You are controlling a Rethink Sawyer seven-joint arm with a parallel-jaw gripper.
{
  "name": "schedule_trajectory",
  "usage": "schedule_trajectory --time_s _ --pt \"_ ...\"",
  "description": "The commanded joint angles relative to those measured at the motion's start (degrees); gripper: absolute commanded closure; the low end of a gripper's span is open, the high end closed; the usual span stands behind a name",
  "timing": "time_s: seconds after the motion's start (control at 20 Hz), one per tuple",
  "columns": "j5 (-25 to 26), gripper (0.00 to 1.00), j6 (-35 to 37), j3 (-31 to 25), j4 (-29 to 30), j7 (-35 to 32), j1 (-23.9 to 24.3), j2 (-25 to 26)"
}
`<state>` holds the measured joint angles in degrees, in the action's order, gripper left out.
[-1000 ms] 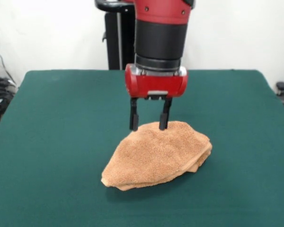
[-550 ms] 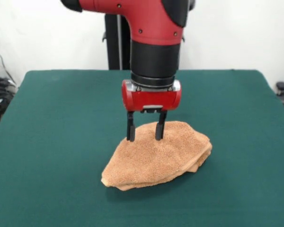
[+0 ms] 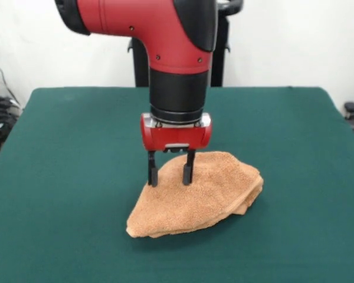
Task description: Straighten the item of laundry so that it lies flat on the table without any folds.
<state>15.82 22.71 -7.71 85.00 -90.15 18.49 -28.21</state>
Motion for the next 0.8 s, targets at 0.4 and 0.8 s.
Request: schedule_trajectory --time_s 0.4,0.8 --pt "1.4 0.0 -7.7 -8.4 0.7 -3.5 2.1 7.7" --pt "2.0 1.0 -4.7 -8.3 -1.8 -1.3 1.8 10.2"
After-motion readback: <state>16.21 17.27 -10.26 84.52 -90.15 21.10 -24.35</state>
